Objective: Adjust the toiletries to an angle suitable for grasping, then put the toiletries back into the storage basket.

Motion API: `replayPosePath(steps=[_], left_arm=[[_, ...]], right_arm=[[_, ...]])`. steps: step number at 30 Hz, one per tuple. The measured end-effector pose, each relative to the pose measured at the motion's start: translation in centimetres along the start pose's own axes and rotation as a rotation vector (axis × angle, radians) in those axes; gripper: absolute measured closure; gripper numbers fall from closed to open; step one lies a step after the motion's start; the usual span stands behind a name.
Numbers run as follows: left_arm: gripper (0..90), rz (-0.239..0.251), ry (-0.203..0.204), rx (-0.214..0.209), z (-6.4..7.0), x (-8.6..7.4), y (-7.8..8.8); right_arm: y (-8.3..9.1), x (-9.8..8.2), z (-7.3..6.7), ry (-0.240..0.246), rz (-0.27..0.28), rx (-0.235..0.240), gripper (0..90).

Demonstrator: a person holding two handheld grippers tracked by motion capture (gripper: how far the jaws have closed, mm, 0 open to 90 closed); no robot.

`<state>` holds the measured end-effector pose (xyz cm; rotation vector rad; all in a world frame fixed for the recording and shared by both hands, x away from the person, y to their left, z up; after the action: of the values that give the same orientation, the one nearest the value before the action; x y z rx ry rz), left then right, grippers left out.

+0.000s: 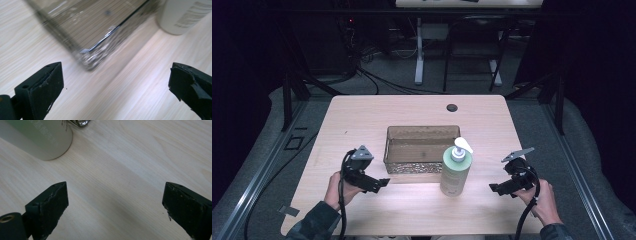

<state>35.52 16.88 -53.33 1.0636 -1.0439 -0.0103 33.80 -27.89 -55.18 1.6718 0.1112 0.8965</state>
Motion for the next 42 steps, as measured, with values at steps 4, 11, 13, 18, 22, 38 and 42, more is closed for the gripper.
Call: replayPosePath(steps=[4,11,13,18,22,38,42], left_arm=[[0.0,0.022,0.028,0.048,-1.7,-0.4,1.3],[0.0,-0.071,0.008,0.086,-2.4,-1.7,0.8],[0.0,-0.076,0.012,0.078,-2.4,-1.8,0.8],[0.0,-0.108,0.021,0.065,-2.2,-2.0,0.4],[0.0,-0.147,0.011,0.027,-1.8,-2.3,-0.2],[0.0,-0.205,0.017,0.015,-2.1,-2.9,-0.8],[0.0,-0.203,0.016,0.018,-2.0,-2.8,-0.9]], right_arm=[[-0.3,0.0,-0.2,-0.009,-0.015,0.026,5.5],[0.0,0.4,-0.4,0.009,-0.027,-0.037,4.5],[0.0,0.5,-0.5,0.004,-0.027,-0.033,3.4],[0.0,0.6,-0.7,-0.004,-0.033,-0.015,0.1],[0.3,0.9,-0.9,0.004,-0.076,0.005,0.0],[1.5,3.8,-0.5,0.010,-0.141,0.014,1.0],[2.0,4.7,0.4,0.005,-0.167,0.026,0.9]])
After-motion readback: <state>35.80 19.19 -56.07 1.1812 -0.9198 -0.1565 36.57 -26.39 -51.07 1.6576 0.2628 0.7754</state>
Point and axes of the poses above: each handheld gripper's, and its own axes: y roughly backward along the jaws, x roughly out of its top, z roughly to its right, the point moved 5 cm from there along -y, roughly forward along the jaws, and after that the axes turned 2 degrees about y, right-handed, at the moved point
